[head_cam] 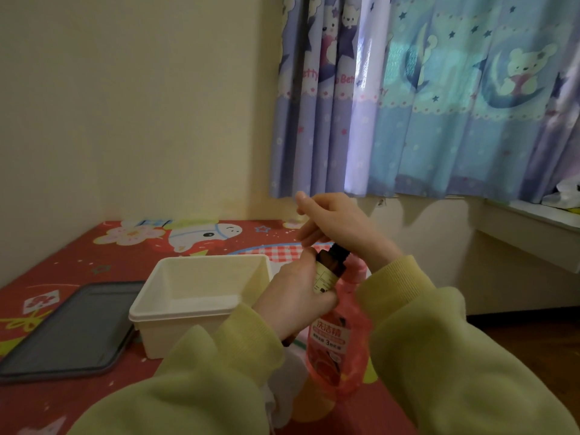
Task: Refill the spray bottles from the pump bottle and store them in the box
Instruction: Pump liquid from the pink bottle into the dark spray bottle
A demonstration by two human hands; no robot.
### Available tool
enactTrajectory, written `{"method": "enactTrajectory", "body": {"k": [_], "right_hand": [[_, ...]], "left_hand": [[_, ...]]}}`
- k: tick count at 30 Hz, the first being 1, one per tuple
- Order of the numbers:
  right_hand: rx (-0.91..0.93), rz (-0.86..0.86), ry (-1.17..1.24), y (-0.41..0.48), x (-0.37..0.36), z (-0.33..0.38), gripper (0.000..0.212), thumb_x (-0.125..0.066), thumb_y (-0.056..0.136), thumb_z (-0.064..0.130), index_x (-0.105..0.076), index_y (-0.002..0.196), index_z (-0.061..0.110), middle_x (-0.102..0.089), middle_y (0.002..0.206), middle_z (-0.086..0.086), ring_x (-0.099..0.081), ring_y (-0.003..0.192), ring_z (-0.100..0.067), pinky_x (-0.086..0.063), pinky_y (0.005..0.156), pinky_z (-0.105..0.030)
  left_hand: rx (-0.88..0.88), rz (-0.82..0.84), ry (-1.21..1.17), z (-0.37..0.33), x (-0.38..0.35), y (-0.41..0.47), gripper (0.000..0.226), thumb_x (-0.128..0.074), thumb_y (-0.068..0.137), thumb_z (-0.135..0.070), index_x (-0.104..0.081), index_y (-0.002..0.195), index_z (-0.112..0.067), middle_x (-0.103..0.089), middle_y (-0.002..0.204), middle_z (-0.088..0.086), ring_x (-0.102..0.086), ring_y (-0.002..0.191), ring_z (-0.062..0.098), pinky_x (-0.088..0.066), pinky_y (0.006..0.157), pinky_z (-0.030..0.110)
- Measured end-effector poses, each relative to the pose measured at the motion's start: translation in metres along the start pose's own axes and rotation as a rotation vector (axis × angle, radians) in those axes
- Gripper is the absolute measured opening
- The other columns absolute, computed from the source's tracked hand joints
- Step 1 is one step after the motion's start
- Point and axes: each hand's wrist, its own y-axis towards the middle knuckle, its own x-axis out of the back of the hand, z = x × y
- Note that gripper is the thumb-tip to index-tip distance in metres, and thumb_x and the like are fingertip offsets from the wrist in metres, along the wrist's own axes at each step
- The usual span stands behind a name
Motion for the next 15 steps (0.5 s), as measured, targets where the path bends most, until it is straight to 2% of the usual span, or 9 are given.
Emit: {"method": "enactTrajectory", "body": {"k": [4,6,10,13,15], "right_hand": [[-0.008,-0.014,0.012,-0.002,-0.004,-0.007,0.043,-0.043,0.094,0.047,-0.063,0.095,0.009,-0.073,0.074,-0.009,-0.071,0.067,-0.019,-0.046,0.057,-0.018],[-0.006,-0.014,-0.004,-0.003,-0.006,-0.008,0.037,-0.045,0.093,0.048,-0.063,0.091,0.016,-0.072,0.073,-0.006,-0.071,0.066,-0.017,-0.049,0.061,-0.022],[-0.011,0.017,-0.056,0.0,-0.004,0.002,0.044,-0.047,0.092,0.049,-0.064,0.098,0.008,-0.072,0.074,-0.004,-0.071,0.069,-0.017,-0.052,0.07,-0.029],[-0.005,0.016,-0.018,0.001,-0.001,0.009,0.041,-0.047,0.092,0.047,-0.063,0.095,0.01,-0.072,0.076,-0.006,-0.071,0.073,-0.02,-0.052,0.069,-0.029],[0.008,0.002,-0.018,0.0,0.0,0.007,0.041,-0.047,0.092,0.048,-0.063,0.093,0.011,-0.072,0.074,-0.006,-0.071,0.071,-0.018,-0.052,0.069,-0.028]], "left_hand": [[0.015,0.013,0.001,0.005,-0.006,0.0,0.036,-0.059,0.08,-0.019,-0.043,0.111,-0.012,-0.059,0.084,0.004,-0.062,0.072,0.022,-0.054,0.067,0.039],[0.012,0.013,0.004,0.006,-0.007,0.0,0.039,-0.059,0.079,-0.018,-0.042,0.114,-0.011,-0.06,0.084,0.006,-0.062,0.072,0.022,-0.055,0.067,0.04],[-0.014,0.015,0.006,0.005,0.001,0.003,0.045,-0.06,0.078,-0.018,-0.041,0.118,-0.012,-0.059,0.084,0.004,-0.058,0.069,0.019,-0.052,0.064,0.037],[-0.047,-0.01,0.057,0.003,0.006,0.006,0.031,-0.06,0.078,-0.019,-0.041,0.102,-0.015,-0.05,0.075,-0.004,-0.05,0.064,0.014,-0.042,0.056,0.028],[-0.05,-0.017,0.04,0.003,0.004,0.004,0.032,-0.06,0.078,-0.019,-0.04,0.104,-0.018,-0.051,0.074,-0.005,-0.052,0.064,0.013,-0.04,0.055,0.025]]}}
